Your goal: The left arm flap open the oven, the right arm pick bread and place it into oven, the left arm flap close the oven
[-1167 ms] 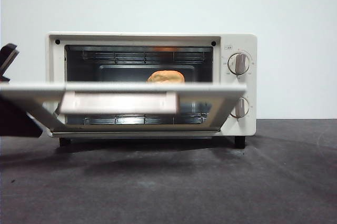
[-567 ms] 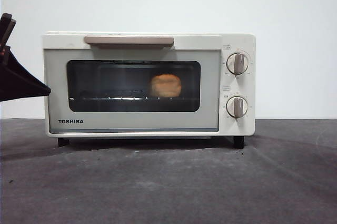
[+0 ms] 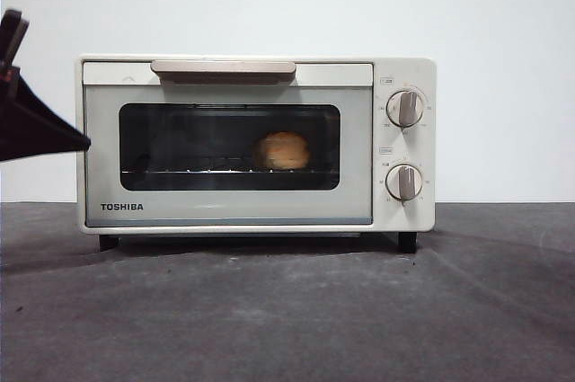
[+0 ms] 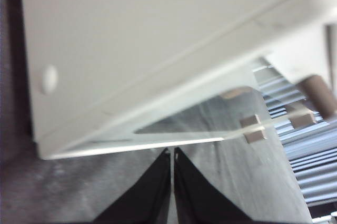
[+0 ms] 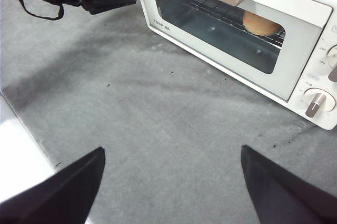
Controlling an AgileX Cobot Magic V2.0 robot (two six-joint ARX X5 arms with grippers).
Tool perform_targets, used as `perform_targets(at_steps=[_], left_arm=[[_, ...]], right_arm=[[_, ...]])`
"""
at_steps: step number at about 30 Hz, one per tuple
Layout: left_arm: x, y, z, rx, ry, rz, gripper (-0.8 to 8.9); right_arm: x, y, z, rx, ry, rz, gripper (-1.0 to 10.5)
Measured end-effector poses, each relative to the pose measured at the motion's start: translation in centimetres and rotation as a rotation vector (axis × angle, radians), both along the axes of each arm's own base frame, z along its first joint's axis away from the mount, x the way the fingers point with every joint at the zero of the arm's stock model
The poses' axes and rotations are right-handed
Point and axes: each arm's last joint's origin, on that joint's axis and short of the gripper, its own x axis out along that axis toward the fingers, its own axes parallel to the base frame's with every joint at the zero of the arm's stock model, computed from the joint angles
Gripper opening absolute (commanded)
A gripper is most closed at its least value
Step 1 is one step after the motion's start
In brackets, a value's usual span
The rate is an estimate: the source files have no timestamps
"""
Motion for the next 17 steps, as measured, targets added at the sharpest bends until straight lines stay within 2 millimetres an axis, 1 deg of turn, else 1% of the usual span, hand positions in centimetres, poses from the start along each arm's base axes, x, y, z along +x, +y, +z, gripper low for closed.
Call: perform_targets(at_steps=[4,8,11,17], left_arm=[[-1.0,-0.5,1.9,0.008,-0.057,-0.009,0.16],[-2.5,-0.9,4.2,0.045,-0.095,0.010,0.16],[-3.8,-1.4,6.7,0.103,-0.126,0.024,0.16],[-7.1,-2.6,12.3,0.282,-0.210,0.031,0.16]], right_arm=[[0.1,0.0,0.0,-0.008,-0.009,-0.020,4.1],[0.1,0.0,0.0,-0.007,-0.012,-0.024,4.1],[0.1,0.0,0.1,0.002,-0.020,-0.024,4.1],[0.4,0.4,0.2,0.017,-0.034,-0.025,4.1]])
